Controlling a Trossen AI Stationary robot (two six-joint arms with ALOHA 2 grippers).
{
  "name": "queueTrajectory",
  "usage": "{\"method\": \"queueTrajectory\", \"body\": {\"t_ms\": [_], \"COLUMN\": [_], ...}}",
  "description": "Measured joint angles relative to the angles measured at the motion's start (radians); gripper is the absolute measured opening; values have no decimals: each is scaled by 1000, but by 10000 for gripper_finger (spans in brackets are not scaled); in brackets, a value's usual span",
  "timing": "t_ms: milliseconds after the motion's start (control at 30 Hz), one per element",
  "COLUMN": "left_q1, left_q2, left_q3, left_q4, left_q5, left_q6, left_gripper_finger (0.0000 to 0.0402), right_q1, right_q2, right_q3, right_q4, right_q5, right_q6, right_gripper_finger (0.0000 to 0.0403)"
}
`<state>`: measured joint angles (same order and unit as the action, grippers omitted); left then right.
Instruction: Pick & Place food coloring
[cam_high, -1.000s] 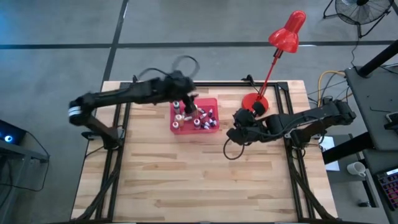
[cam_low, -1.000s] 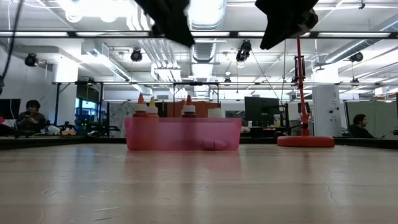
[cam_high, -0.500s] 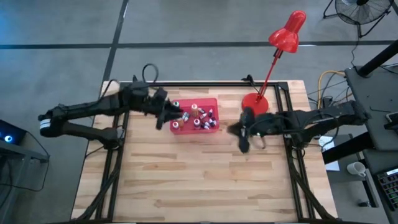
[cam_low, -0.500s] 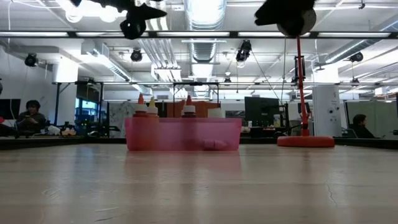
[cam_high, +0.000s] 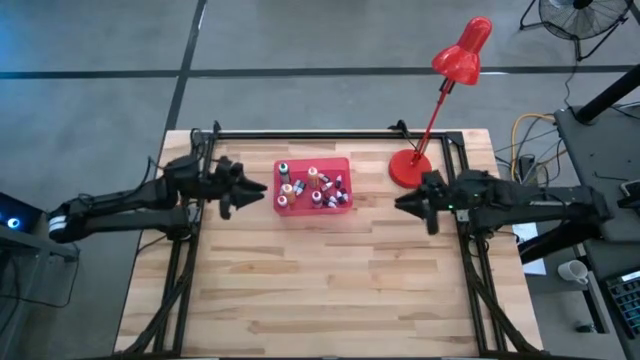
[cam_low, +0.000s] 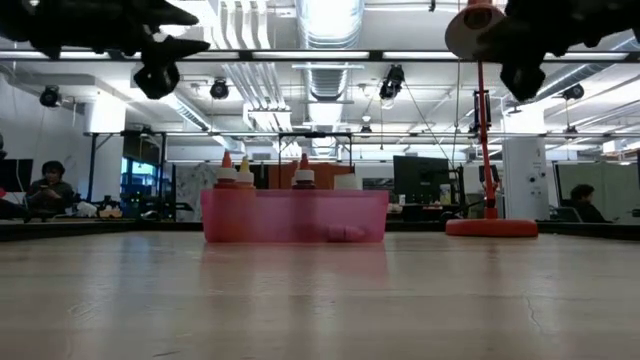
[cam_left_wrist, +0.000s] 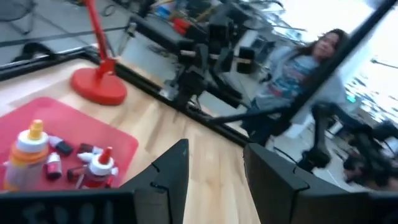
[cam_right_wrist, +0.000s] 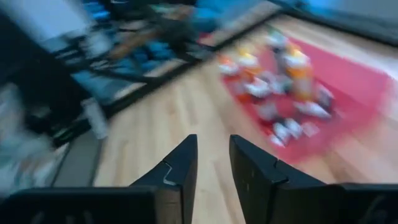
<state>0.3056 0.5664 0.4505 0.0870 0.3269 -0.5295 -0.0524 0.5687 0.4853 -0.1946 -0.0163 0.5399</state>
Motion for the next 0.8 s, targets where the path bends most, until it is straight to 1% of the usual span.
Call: {"method": "queueTrajectory", "body": {"t_ms": [67, 133, 233, 300, 400, 467, 533, 600, 800], "left_q1": [-2, -2, -2, -2, -2, -2, -2, -2, -2], "left_q2": [-53, -103, -166, -202, -252, -280, -305, -320, -324], "left_q3": [-35, -66, -122, -162, -219, -258, -292, -324, -432], "left_q4": [16, 18, 19, 18, 22, 27, 28, 33, 31], "left_q5": [35, 51, 56, 56, 56, 55, 55, 55, 54], "left_q6": [11, 25, 40, 55, 57, 48, 39, 34, 32], "left_gripper_finger": [126, 126, 126, 126, 126, 126, 126, 126, 126], "right_q1": [5, 7, 6, 5, 6, 5, 7, 6, 6], "right_q2": [-53, -93, -148, -176, -211, -232, -254, -271, -279], "right_q3": [-27, -38, -70, -95, -164, -220, -271, -315, -421], "right_q4": [27, 29, 17, 44, 167, 263, 320, 330, 328], "right_q5": [-88, -112, -85, -78, -81, -79, -79, -71, -67], "right_q6": [-126, -188, -201, -221, -270, -279, -274, -250, -247], "right_gripper_finger": [89, 88, 82, 78, 72, 69, 68, 69, 79]}}
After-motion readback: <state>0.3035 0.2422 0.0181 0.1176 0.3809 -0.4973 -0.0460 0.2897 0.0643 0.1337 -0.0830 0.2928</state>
